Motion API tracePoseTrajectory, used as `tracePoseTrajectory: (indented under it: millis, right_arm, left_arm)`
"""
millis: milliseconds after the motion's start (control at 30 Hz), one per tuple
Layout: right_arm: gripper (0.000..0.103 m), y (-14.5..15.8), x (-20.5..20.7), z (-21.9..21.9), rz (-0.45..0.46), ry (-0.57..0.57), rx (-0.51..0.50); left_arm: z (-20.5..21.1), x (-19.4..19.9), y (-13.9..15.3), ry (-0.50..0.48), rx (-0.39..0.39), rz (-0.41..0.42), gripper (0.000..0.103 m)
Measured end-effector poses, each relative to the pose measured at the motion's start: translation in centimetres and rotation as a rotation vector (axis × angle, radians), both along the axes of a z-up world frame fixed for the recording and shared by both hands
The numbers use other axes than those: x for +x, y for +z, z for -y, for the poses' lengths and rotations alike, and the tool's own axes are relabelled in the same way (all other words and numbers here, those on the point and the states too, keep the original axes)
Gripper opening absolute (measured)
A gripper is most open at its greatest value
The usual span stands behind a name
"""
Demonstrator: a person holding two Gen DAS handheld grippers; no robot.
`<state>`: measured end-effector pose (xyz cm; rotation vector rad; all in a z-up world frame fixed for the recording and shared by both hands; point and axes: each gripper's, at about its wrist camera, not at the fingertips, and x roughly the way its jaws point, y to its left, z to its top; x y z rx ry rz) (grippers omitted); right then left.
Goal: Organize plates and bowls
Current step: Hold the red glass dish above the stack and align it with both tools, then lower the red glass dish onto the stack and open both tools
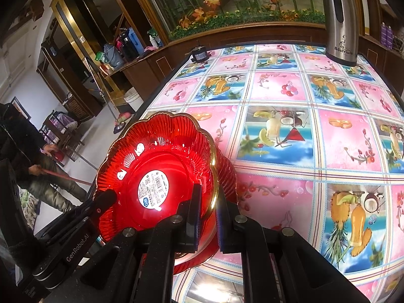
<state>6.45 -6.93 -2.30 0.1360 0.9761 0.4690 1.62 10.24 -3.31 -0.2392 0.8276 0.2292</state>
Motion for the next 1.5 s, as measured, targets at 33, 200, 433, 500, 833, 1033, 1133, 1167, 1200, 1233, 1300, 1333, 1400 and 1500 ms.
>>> tracePoseTrajectory:
  millis: [33, 200, 433, 500, 833, 1033, 1133, 1167, 1200, 1233, 1300, 1333, 1400, 1500]
  right_arm:
    - [0.009, 0.0, 0.0, -0.1, -0.002, 0.001, -0.001]
    - [0.01, -0.2, 0.0, 0.0, -0.01, 0.005, -0.006]
    - [0.01, -0.7, 0.0, -0.2, -0.017, 0.01, -0.015]
    - [0.01, -0.7, 0.0, -0.3, -0.02, 0.011, -0.019]
    - [0.01, -0.7, 0.0, -0.4, -0.015, 0.011, -0.027]
    - [0.019, -0.9, 0.2, -0.6, -0.039, 0.019, -0.011]
    - [0.036, -0.7, 0.1, -0.4, -0.031, 0.012, -0.004]
    - [0.047, -0.6, 0.1, -0.3, -0.03, 0.01, 0.002]
    - [0.053, -0.5, 0.1, -0.1, -0.025, 0.006, 0.011]
    - [0.054, -0.4, 0.0, 0.1, -0.023, 0.004, 0.017]
    - [0.061, 0.0, -0.2, 0.4, -0.024, 0.011, 0.043]
    - [0.063, 0.2, -0.3, 0.6, -0.023, 0.014, 0.049]
    - [0.065, 0.7, -0.8, 1.1, -0.018, 0.046, 0.066]
    - [0.073, 1.7, -1.9, 2.0, -0.001, 0.109, 0.06]
  left_arm:
    - [0.1, 0.0, 0.0, 0.0, 0.002, -0.001, 0.017]
    - [0.2, 0.1, -0.3, 0.003, 0.012, -0.012, 0.017]
    - [0.4, 0.2, -0.6, 0.005, 0.02, -0.025, 0.018]
    - [0.3, 0.2, -0.7, 0.004, 0.02, -0.027, 0.018]
    - [0.3, 0.2, -0.8, 0.005, 0.021, -0.029, 0.018]
    - [-0.2, -0.1, -0.4, 0.014, -0.005, -0.002, 0.045]
    - [-0.5, -0.7, 0.3, 0.031, -0.012, 0.04, 0.059]
    - [-0.6, -0.9, 0.6, 0.039, -0.006, 0.049, 0.06]
    - [-0.6, -1.2, 0.9, 0.046, -0.004, 0.059, 0.06]
    - [-0.6, -1.4, 1.1, 0.048, -0.003, 0.067, 0.06]
    - [-0.5, -1.9, 1.5, 0.05, 0.015, 0.066, 0.063]
    - [-0.2, -2.2, 1.6, 0.044, 0.028, 0.063, 0.066]
    - [0.5, -3.1, 2.1, 0.027, 0.066, 0.066, 0.067]
    - [1.4, -4.3, 2.6, 0.017, 0.112, 0.07, 0.08]
